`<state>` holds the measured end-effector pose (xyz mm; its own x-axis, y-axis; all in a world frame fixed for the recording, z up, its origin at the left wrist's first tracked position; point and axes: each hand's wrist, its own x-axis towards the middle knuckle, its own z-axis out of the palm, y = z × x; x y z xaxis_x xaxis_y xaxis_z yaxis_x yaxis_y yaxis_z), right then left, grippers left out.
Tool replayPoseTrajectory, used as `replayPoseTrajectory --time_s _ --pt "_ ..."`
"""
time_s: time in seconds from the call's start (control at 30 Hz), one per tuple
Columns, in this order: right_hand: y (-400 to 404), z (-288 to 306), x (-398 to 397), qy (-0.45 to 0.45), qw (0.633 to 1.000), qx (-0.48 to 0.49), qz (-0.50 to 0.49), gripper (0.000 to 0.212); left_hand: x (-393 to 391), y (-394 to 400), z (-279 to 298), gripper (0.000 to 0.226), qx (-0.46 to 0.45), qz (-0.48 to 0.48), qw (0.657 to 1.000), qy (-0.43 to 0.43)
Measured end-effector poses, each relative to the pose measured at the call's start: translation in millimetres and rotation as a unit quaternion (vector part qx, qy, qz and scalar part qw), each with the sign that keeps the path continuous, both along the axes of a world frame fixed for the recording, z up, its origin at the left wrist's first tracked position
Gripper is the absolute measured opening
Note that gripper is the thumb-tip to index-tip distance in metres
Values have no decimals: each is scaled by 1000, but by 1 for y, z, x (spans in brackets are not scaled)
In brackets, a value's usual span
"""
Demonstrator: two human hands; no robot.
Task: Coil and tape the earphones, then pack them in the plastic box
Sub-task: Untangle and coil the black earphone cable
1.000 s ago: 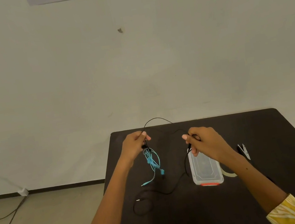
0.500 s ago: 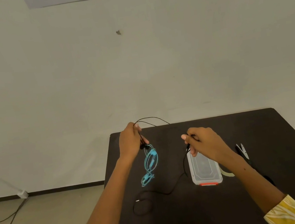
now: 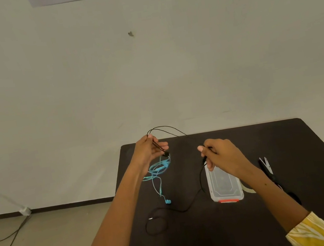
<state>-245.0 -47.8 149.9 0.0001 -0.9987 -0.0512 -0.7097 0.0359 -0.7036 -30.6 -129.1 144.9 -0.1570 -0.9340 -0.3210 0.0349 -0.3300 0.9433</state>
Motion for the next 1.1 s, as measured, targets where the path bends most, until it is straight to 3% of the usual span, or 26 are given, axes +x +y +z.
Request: replayPoseTrajectory --time_s 0.17,0.33,0.4,0.5,0.57,0.63,0.7,0.77,0.87,1.0,1.1 --pt "0 -1 3 -15 1000 -14 -15 27 5 -1 3 40 92 -107 978 155" --pt "-2 -4 24 -110 993 -33 -36 23 -5 4 15 43 132 -89 936 313" --pt "-5 -6 33 -141 989 -20 -48 22 -9 6 17 40 105 -78 953 272" --pt "-8 -4 37 -195 979 -2 -64 19 -8 12 15 33 -16 -97 995 19" --pt "-7 2 33 -274 957 11 -92 20 -5 16 12 32 -106 -118 980 -118" --pt "-5 10 31 -352 930 33 -102 25 -5 22 12 31 -181 -154 951 -195" --pt "-5 17 36 -353 929 48 -95 29 -10 30 13 29 -235 -206 914 -258" --pt "-6 19 44 -307 947 39 -82 24 -16 38 10 26 -262 -236 895 -273" --pt "-8 18 51 -264 961 19 -75 14 -19 47 3 18 -277 -201 904 -257" --pt "-5 23 47 -303 950 54 -60 16 -19 55 -12 11 -292 -85 924 -232" --pt "0 28 43 -357 931 70 -32 18 -21 60 -23 27 -268 -59 951 -144"
